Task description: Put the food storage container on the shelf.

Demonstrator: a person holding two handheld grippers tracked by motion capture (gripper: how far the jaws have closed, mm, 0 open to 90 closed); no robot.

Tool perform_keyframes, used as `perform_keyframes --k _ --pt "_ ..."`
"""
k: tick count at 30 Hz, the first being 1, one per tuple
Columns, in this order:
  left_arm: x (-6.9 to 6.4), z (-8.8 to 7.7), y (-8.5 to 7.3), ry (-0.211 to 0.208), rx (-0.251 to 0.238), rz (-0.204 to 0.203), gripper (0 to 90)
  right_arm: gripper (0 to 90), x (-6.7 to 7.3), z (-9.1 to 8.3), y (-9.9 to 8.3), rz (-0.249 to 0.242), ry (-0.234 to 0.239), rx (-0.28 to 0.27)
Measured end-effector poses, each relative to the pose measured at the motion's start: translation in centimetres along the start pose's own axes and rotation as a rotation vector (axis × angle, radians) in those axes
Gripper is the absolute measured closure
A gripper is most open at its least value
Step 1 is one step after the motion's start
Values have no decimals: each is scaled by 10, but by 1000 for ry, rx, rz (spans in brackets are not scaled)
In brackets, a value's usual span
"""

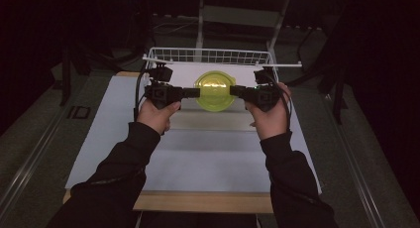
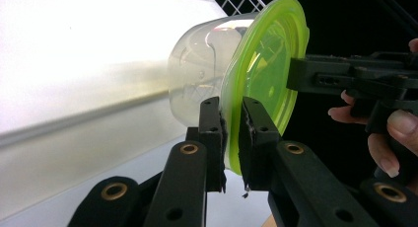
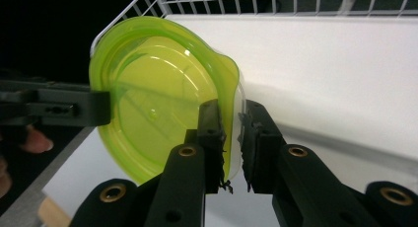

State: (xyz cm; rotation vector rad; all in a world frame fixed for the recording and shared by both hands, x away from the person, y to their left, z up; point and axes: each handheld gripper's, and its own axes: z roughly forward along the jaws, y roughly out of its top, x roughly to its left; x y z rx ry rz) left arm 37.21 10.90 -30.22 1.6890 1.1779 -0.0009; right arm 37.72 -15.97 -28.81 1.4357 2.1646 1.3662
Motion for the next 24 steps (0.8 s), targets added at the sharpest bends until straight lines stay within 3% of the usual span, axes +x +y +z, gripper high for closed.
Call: perform_keyframes --k 7,15,19,24 --pt "4 11 17 35 -4 -14 821 794 -6 11 18 31 -37 12" --pt "12 23 29 70 6 -51 815 794 -17 25 28 76 -48 36" --pt "18 25 31 57 3 -56 814 794 -20 30 31 102 -37 41" --pt "26 31 29 65 4 -80 809 795 -20 35 32 97 -51 63"
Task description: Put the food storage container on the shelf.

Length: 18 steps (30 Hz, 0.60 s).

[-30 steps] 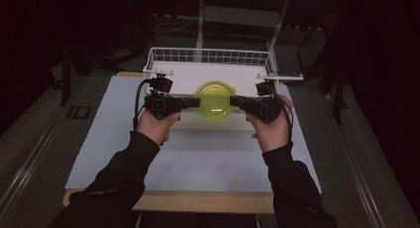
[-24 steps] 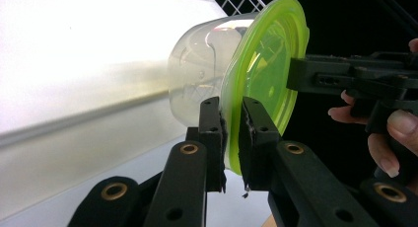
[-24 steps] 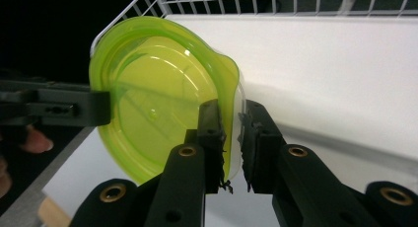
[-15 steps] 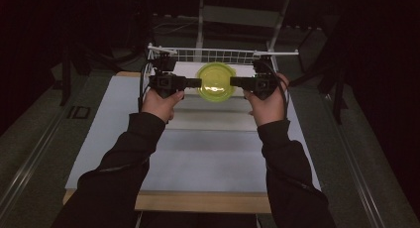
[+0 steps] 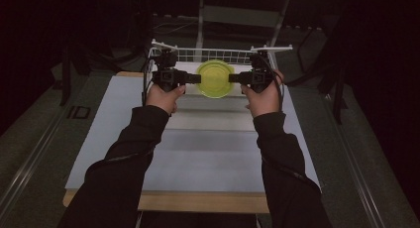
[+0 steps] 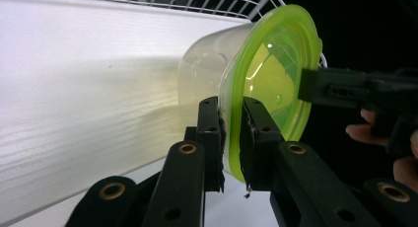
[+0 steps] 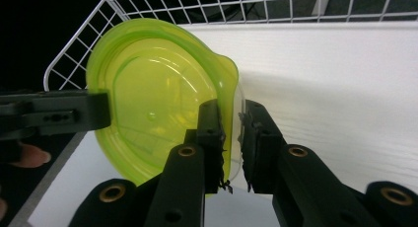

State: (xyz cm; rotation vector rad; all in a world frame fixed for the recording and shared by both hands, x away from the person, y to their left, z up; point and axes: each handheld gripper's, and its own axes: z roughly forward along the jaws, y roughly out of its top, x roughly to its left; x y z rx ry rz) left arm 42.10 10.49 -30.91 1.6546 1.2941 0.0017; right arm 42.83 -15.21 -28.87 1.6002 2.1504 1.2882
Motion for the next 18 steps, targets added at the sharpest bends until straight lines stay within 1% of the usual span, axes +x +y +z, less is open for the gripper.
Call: perform_keyframes --k 2,4,7,9,11,12,14,15,16,18 --pt "2 2 -1 -3 -2 -1 808 794 0 1 1 1 -2 -1" --pt "3 3 -1 -3 1 -12 808 794 -1 3 2 2 -7 9" --pt "6 5 0 -3 -1 -9 805 793 -1 6 2 6 -11 12" --pt "7 5 1 -3 2 -20 805 793 -1 7 3 10 -9 13" --pt "7 6 2 6 5 -9 799 785 -1 8 5 13 -16 15" --pt "7 7 2 2 -1 -12 781 780 -1 8 6 17 -12 15" --pt "7 9 2 14 -4 -8 728 721 -1 8 7 25 3 -3" --pt "7 11 1 8 -3 -3 722 697 0 9 8 19 6 -4" --pt "7 12 1 12 -2 6 691 672 0 10 9 13 6 0" --pt "7 15 1 12 -10 7 679 674 1 13 9 10 -8 0"
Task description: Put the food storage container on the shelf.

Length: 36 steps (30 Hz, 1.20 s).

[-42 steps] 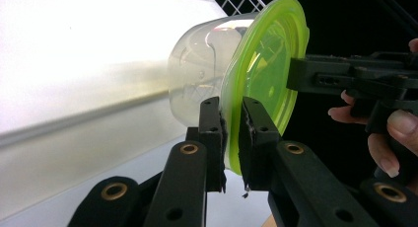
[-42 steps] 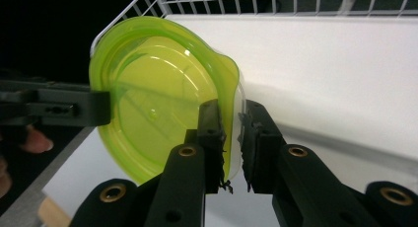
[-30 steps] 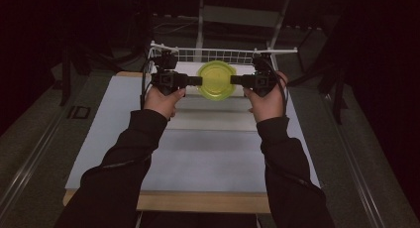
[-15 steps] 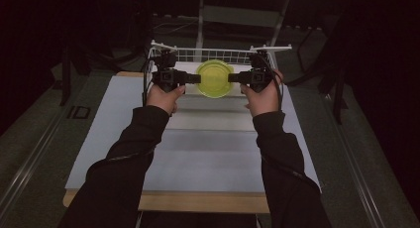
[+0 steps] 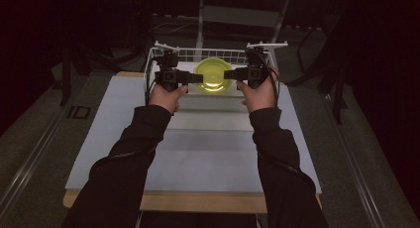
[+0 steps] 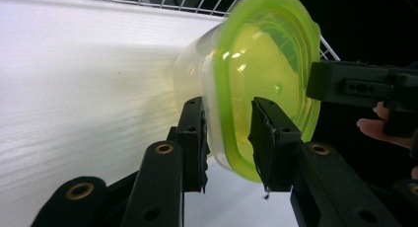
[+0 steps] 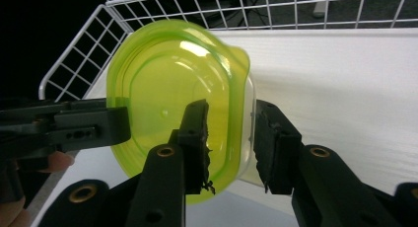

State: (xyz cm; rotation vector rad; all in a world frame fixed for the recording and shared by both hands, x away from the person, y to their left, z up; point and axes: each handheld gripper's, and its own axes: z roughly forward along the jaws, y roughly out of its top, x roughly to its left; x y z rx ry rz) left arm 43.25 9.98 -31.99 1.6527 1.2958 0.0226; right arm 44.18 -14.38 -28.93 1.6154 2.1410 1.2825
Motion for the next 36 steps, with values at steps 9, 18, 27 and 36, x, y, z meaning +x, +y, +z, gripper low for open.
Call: perform_keyframes --k 9,18,27,36 --pt "3 7 1 14 -15 23 561 618 -8 9 3 9 -10 9" --pt "1 0 5 25 -71 59 456 541 -7 10 5 -14 -6 -3" --pt "4 -21 -7 -21 -119 91 355 552 2 -9 -1 -77 11 -36" --pt "8 -41 -50 -87 -182 209 159 892 19 -1 -33 -163 54 7"
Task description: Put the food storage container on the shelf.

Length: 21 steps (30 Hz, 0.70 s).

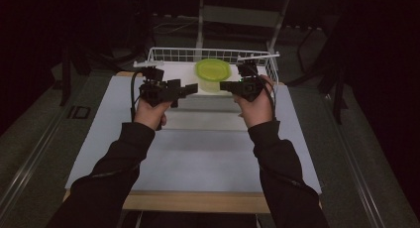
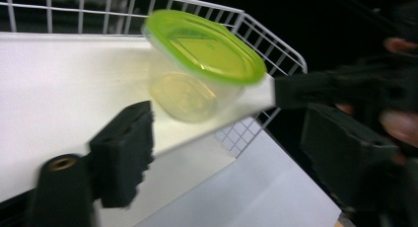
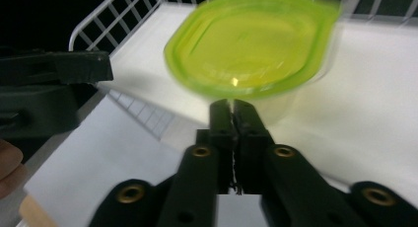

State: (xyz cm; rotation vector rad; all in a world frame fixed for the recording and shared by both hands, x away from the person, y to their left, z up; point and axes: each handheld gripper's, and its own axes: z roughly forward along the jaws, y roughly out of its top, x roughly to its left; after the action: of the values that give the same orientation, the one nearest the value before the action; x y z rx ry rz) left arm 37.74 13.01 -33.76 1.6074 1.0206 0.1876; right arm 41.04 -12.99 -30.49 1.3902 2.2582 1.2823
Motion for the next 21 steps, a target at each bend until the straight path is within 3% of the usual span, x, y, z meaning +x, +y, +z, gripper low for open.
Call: perform_keyframes --k 2,3,5,10,16,21 --pt "-2 -4 -16 1 -36 25 139 893 1 5 -4 6 4 5" --pt "-2 -4 -23 -11 -31 42 139 893 1 5 -4 6 4 5" --pt "-2 -6 -41 -36 -26 63 5 893 0 11 -7 15 5 7" --pt "-2 -12 -77 -32 -18 101 5 894 -6 23 -10 44 -1 21" --pt "-1 -12 -103 -63 22 107 5 893 -8 34 -8 69 -9 29" --pt "-4 -12 -111 -76 24 135 5 889 -10 41 -3 78 -27 24"
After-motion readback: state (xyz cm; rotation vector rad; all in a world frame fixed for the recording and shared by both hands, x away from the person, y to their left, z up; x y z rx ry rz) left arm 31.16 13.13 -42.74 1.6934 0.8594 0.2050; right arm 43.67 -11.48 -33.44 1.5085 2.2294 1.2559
